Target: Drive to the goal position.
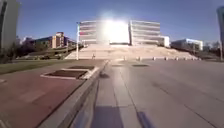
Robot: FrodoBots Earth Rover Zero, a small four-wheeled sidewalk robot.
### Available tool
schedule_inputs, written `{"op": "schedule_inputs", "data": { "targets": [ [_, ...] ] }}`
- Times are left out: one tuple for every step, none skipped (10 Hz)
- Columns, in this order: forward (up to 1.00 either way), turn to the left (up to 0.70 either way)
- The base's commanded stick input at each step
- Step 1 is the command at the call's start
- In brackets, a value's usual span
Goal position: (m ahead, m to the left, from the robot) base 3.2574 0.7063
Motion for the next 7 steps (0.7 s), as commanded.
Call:
{"op": "schedule_inputs", "data": {
  "targets": [
    [0.7, 0.0],
    [0.7, 0.0],
    [0.7, 0.0],
    [0.7, 0.0],
    [0.7, 0.0],
    [0.7, -0.13],
    [0.7, -0.13]
  ]
}}
